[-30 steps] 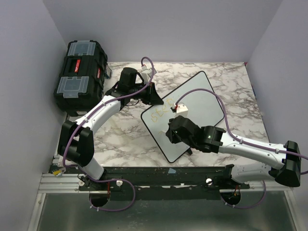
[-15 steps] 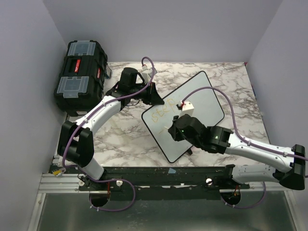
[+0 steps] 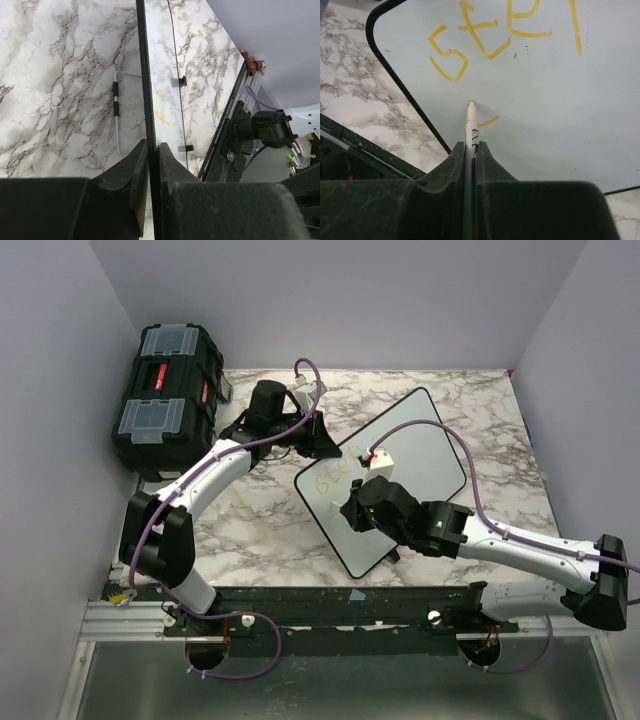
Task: Write a sentence on the whiteboard
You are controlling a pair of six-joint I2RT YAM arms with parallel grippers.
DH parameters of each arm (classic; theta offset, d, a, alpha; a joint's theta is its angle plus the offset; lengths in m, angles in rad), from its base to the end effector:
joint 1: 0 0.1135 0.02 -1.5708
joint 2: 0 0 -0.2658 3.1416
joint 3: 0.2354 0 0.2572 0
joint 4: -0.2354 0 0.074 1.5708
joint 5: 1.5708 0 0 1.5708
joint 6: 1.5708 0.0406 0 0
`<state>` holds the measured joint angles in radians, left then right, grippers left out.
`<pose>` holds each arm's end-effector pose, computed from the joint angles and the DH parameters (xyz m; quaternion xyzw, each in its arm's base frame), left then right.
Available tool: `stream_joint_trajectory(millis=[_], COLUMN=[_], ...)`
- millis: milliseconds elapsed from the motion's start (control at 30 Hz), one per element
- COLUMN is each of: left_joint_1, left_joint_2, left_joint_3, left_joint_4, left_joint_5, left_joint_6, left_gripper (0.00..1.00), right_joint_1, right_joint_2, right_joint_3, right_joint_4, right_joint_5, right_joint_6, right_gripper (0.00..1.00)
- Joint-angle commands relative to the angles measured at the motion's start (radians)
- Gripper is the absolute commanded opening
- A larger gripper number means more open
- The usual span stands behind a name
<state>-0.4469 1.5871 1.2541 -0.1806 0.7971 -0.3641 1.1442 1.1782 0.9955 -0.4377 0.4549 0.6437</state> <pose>0.3206 -0.1859 0.3039 0.2285 0.7871 -0.4913 0.2949 0.1259 0.2339 0.3084 -0.1146 0.8649 0.2219 0.4355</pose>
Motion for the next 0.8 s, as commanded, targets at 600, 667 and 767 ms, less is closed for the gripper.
stream_joint_trajectory(millis=[600,667,767], left_joint_1=[-0.015,-0.015,-0.015], left_joint_2=[-0.043,-0.045,-0.047], left_joint_3=[0.016,0.016,0.016], left_joint_4=[0.047,0.047,0.048], left_joint_5=[0.008,0.006,0.000], left_joint_6=[0.019,0.019,0.017], left_gripper=[0.00,0.00,0.00], right_joint_1=[0.003,0.003,0.003], right_joint_2=[0.016,0.007,-0.010], right_joint_3=[-0.068,-0.081,-0.102], right_joint_4=[-0.072,-0.083,-0.097], right_joint_5=[-0.037,-0.042,-0.047], right_joint_6=[0.024,0.032,0.045], right_gripper=[0.01,0.01,0.01])
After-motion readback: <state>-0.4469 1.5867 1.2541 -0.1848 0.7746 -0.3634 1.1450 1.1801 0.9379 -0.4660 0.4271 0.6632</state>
